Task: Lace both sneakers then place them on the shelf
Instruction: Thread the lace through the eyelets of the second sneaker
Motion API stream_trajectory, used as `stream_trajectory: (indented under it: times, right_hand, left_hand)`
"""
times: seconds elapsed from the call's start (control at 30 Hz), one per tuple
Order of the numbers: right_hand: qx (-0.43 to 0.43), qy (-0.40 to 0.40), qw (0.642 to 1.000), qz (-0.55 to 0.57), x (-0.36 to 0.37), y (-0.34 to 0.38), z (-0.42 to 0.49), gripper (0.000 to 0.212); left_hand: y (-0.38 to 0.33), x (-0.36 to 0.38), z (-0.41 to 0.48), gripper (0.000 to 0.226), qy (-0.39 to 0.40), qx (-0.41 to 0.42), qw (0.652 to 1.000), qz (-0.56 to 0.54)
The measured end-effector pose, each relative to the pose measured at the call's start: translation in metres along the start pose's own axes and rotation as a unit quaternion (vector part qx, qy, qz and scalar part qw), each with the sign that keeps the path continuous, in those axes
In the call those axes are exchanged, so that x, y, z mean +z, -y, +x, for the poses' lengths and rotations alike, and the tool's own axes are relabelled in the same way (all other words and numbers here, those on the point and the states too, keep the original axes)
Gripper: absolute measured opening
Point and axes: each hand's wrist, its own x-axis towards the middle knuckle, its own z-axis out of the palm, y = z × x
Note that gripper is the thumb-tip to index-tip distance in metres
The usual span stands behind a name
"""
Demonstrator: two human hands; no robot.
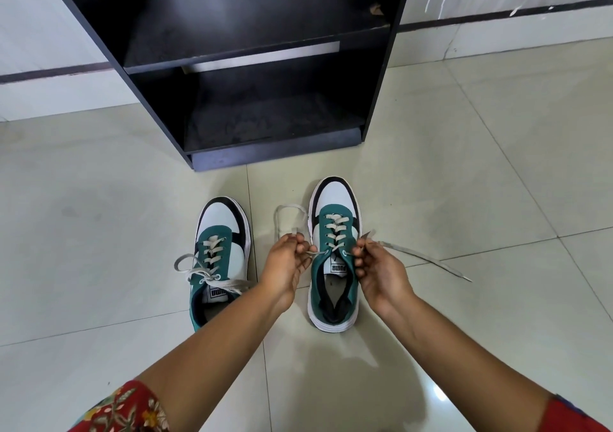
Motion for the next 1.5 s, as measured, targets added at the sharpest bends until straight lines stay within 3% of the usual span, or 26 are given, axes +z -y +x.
stream_trajectory:
  times: [0.1,0.23,0.3,0.37,0.4,0.47,0.5,0.63,0.67,0.77,0.9,0.97,1.03,1.13,1.2,1.3,1.43,1.5]
  right_hand:
    - [-0.024,0.01,0.997,-0.069,0.003,0.002,0.001,0.029]
    - [-0.147,0.068,0.951,-0.265,0.014,0.025,-0.005,0.027]
    - [-0.253,0.109,0.875,-0.398,0.021,0.034,-0.014,0.024]
    - [-0.32,0.14,0.777,-0.524,0.026,0.039,-0.022,0.021]
    - [-0.338,0.146,0.745,-0.557,0.026,0.041,-0.026,0.023]
    - [-0.354,0.139,0.73,-0.569,0.025,0.043,-0.031,0.022]
    - [-0.356,0.129,0.736,-0.561,0.023,0.043,-0.032,0.018]
    - [-0.327,0.15,0.805,-0.472,0.015,0.039,-0.035,0.009]
    - [-0.338,0.152,0.805,-0.464,0.013,0.036,-0.036,0.004]
    - [-0.418,0.105,0.731,-0.529,0.007,0.026,-0.033,0.006]
    - [-0.453,0.078,0.659,-0.594,0.007,0.01,-0.03,0.038]
    - [-0.472,0.068,0.621,-0.622,0.008,0.003,-0.03,0.046]
    - [-0.457,0.062,0.628,-0.627,0.009,0.001,-0.028,0.049]
    - [-0.412,0.093,0.687,-0.592,0.01,0.003,-0.025,0.033]
    - [-0.398,0.111,0.722,-0.555,0.01,0.007,-0.025,0.017]
    - [-0.384,0.106,0.778,-0.485,0.005,0.017,-0.024,0.015]
    - [-0.327,0.055,0.897,-0.292,0.0,0.045,-0.025,0.021]
    - [-0.275,0.025,0.934,-0.226,-0.007,0.061,-0.021,0.034]
  left_hand:
    - [-0.004,0.001,0.001,0.033,0.004,0.04,0.999,0.034]
    - [-0.013,0.003,-0.015,0.03,0.086,0.222,0.959,0.154]
    - [-0.018,0.003,-0.024,0.033,0.151,0.312,0.913,0.213]
    - [-0.022,0.0,-0.021,0.036,0.177,0.4,0.841,0.319]
    - [-0.023,-0.003,-0.017,0.037,0.176,0.431,0.799,0.381]
    - [-0.025,-0.01,-0.01,0.036,0.153,0.456,0.737,0.475]
    - [-0.025,-0.013,-0.009,0.033,0.141,0.462,0.723,0.493]
    - [-0.024,-0.02,-0.013,0.012,0.107,0.488,0.73,0.466]
    - [-0.023,-0.02,-0.015,0.011,0.091,0.5,0.727,0.461]
    - [-0.021,-0.018,-0.021,0.018,0.039,0.496,0.741,0.452]
    - [-0.022,-0.004,-0.026,0.021,-0.009,0.348,0.862,0.37]
    - [-0.028,0.002,-0.025,0.028,0.002,0.263,0.893,0.364]
    - [-0.035,0.004,-0.026,0.03,0.051,0.214,0.902,0.371]
    - [-0.039,0.003,-0.03,0.027,0.103,0.225,0.9,0.358]
    - [-0.039,0.001,-0.031,0.029,0.079,0.252,0.895,0.36]
    - [-0.039,-0.005,-0.032,0.039,0.025,0.291,0.893,0.343]
    - [-0.038,-0.018,-0.031,0.037,-0.007,0.302,0.898,0.32]
    - [-0.036,-0.026,-0.03,0.036,-0.043,0.323,0.887,0.327]
